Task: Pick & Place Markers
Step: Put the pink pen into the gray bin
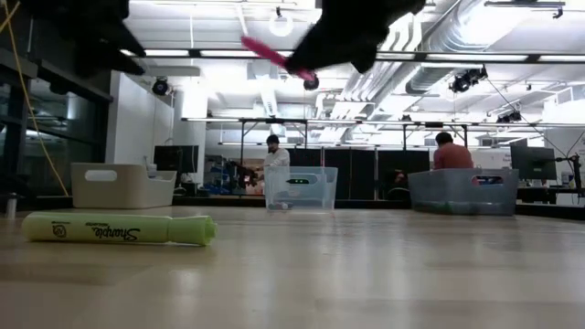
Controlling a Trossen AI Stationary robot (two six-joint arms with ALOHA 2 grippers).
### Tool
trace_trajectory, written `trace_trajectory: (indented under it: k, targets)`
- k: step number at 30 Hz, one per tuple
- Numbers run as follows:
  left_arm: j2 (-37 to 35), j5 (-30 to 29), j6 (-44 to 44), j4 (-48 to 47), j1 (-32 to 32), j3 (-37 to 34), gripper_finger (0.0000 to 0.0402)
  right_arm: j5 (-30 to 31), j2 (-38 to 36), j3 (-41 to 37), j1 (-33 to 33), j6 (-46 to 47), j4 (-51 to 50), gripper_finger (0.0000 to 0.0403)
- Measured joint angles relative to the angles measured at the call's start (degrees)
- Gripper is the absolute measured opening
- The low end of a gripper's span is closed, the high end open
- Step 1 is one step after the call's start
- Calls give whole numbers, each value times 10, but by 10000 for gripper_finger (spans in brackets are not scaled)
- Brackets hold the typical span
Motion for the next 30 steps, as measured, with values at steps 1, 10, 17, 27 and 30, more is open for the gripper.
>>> trace_trajectory:
  k: [1,10,17,27,30]
  targets:
    - [2,2,8,13,0,0,176,1,-4,0,-5,-1,15,23]
    - [61,57,82,168,0,0,176,-1,-6,1,-54,-28,187,23]
    - [139,116,114,307,0,0,176,-20,-6,1,-84,-43,281,23]
    - [237,170,133,502,0,0,176,-21,-6,1,-96,-63,348,22]
    - [259,171,134,552,0,1,176,-21,-6,1,-96,-66,355,22]
